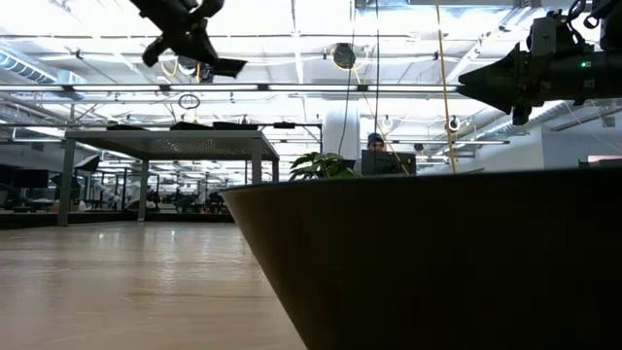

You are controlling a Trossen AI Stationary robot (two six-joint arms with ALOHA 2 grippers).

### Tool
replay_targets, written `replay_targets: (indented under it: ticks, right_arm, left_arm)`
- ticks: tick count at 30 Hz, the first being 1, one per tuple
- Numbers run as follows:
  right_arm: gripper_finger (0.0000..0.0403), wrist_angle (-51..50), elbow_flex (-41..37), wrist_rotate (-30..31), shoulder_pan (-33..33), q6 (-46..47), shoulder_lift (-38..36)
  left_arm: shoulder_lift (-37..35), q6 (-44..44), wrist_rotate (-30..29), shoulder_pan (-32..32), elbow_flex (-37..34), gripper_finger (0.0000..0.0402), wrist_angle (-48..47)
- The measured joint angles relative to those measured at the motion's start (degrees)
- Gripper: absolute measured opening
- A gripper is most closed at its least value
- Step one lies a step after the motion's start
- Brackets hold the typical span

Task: Pick & Place Mini shaped plates
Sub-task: Stack the black square plate on top of the other black square plates on the shelf

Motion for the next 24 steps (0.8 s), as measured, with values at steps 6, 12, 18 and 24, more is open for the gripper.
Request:
replay_targets:
  ticks: [6, 12, 18, 24]
  right_arm:
    - [0.0126, 0.0, 0.0, 0.0, 0.0, 0.0, 0.0]
    - [0.0126, 0.0, 0.0, 0.0, 0.0, 0.0, 0.0]
    - [0.0126, 0.0, 0.0, 0.0, 0.0, 0.0, 0.0]
    - [0.0126, 0.0, 0.0, 0.0, 0.0, 0.0, 0.0]
  left_arm:
    - [-3.4, 9.3, 12.5, 7.6, 0.0, 0.0007, -7.5]
    - [-3.3, 11.1, 15.8, 14.6, 0.0, 0.0011, -13.0]
    - [-1.8, 4.2, 11.6, 17.2, 0.0, 0.0005, -14.7]
    - [-1.6, -5.3, 5.4, 14.9, 0.0, 0.0015, -15.5]
